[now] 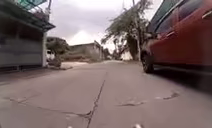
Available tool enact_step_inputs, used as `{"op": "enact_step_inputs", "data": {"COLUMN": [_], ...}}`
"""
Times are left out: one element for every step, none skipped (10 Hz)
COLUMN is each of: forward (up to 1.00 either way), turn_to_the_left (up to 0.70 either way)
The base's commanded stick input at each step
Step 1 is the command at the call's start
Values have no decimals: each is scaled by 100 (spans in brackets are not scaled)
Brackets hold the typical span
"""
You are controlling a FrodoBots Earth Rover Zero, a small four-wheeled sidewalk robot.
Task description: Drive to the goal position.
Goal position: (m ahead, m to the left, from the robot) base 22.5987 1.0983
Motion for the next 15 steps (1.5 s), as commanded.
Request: {"op": "enact_step_inputs", "data": {"forward": [100, 100, 100, 100, 100, 100, 100, 100, 100, 100, 100, 100, 100, 100, 100], "turn_to_the_left": [3, 3, 3, 3, 3, 3, 3, 3, 3, 3, 3, 3, 3, 3, 3]}}
